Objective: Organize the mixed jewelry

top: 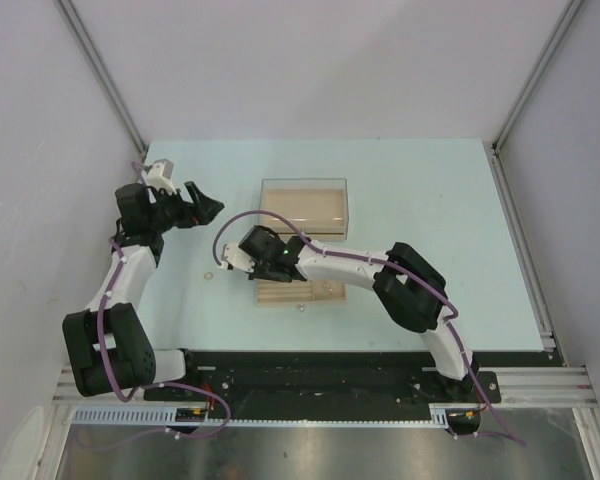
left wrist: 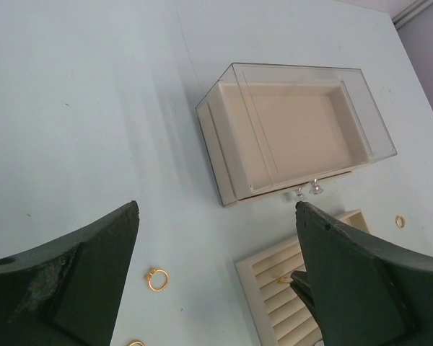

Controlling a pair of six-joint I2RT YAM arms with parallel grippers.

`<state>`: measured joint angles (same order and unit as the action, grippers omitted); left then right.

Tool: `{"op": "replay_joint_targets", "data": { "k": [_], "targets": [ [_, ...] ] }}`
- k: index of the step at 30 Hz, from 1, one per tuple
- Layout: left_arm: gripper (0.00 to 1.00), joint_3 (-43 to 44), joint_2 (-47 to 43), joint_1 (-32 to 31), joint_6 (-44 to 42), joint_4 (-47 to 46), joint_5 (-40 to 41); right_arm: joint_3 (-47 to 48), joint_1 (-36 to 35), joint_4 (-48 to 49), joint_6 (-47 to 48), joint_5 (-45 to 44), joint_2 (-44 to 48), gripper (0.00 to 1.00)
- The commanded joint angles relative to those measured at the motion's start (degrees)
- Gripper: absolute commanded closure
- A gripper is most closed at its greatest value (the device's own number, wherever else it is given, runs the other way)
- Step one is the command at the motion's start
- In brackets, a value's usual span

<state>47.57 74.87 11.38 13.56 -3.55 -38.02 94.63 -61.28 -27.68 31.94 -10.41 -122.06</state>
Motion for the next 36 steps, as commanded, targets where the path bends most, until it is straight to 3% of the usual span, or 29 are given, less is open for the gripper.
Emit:
{"op": "replay_joint_targets", "data": {
  "k": [1, 36],
  "targets": [
    [0.06, -0.55, -1.92, 0.84, 0.59, -2.16, -1.44, 2.49, 0.37, 1.84, 0.84, 0.22, -0.81, 1.0],
    [0.06, -1.34, -0.95, 2.07, 1.29, -2.95, -3.99, 2.58, 1.42, 1.75, 2.42, 2.59, -3.36, 1.0]
  ]
}}
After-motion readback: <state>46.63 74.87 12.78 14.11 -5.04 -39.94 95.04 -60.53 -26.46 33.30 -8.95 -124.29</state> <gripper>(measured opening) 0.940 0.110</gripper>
